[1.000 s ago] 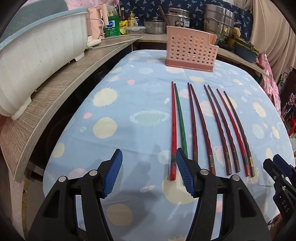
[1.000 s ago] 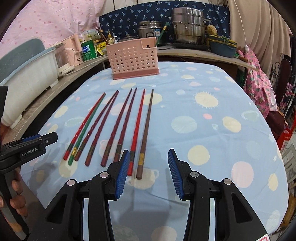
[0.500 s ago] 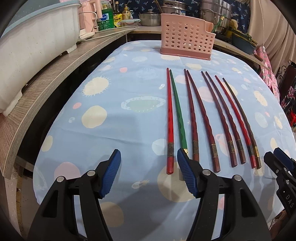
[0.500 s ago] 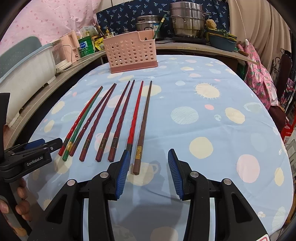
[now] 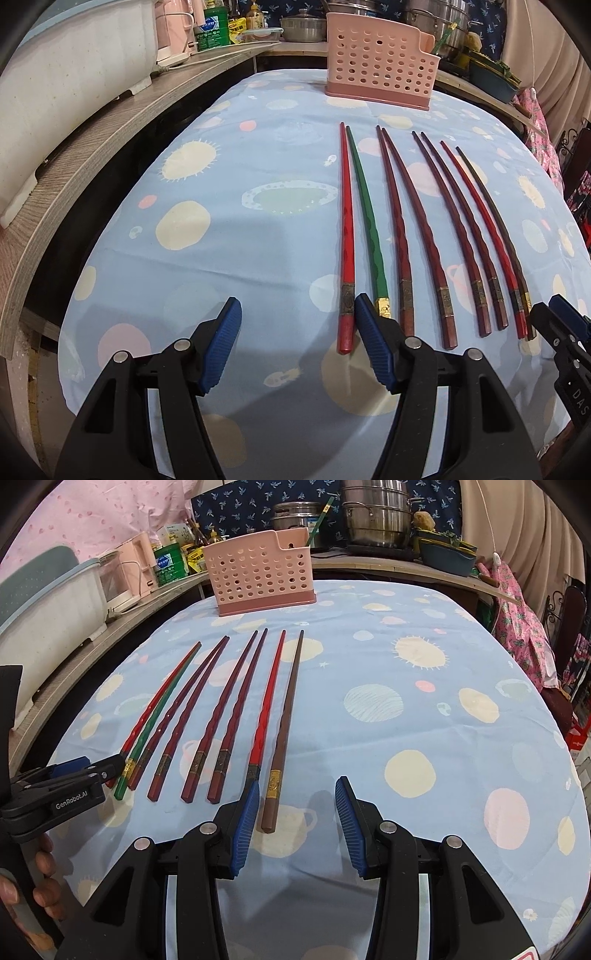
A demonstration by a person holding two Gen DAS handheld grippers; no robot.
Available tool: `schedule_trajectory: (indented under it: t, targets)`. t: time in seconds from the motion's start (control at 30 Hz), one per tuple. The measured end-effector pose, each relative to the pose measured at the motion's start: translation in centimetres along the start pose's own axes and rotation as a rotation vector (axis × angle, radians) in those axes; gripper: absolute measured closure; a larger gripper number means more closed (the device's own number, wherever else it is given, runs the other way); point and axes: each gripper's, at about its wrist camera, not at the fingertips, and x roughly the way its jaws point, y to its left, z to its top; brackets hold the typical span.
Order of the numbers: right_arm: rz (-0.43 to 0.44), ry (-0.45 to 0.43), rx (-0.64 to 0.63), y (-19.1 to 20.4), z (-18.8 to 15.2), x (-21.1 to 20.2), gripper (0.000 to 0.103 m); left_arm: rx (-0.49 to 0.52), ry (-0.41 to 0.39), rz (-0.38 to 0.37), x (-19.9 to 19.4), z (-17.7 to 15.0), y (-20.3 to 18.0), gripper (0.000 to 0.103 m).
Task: Organize utensils
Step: 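Close the right tool on a brown chopstick while the left tool grasps a red chopstick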
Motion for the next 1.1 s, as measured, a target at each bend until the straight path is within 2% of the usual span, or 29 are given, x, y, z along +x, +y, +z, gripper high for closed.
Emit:
schedule_trajectory:
  t: [0.5, 0.7, 0.8, 0.87, 0.97, 1.03, 1.1]
  targets:
    - [-0.039, -0.009, -0.029, 0.3, 0.0, 0.9, 0.066, -0.005, -0.021, 0.009, 0.3, 0.3, 0.1, 0.041]
    - [-0.062, -0.013, -0.035, 0.0, -0.1, 0.8, 0.077, -0.011, -0.026, 0.011, 0.4, 0.4, 0.1, 0.042]
    - [-0.062, -0.01, -0.028, -0.3, -0.1, 0.7, 0.084, -0.006, -0.025, 0.005, 0.2, 0.4, 0.0, 0.051]
    - [-0.057, -0.007, -0.024, -0.5, -0.2, 0.7, 0.092, 0.001, -0.021, -0.003, 0.0, 0.4, -0.2, 0.067]
    - [-0.044, 0.0, -0.01, -0.8, -0.3, 0.5, 0.096, 0.005, -0.012, -0.018, -0.1, 0.4, -0.3, 0.086]
    - [-0.039, 0.003, -0.003, -1.0, -0.4, 0.2, 0.096, -0.007, -0.001, -0.03, -0.1, 0.5, -0.1, 0.092]
    - [-0.039, -0.002, 0.001, -1.2, -0.4, -0.2, 0.096, -0.03, 0.013, -0.056, -0.1, 0.6, 0.4, 0.093]
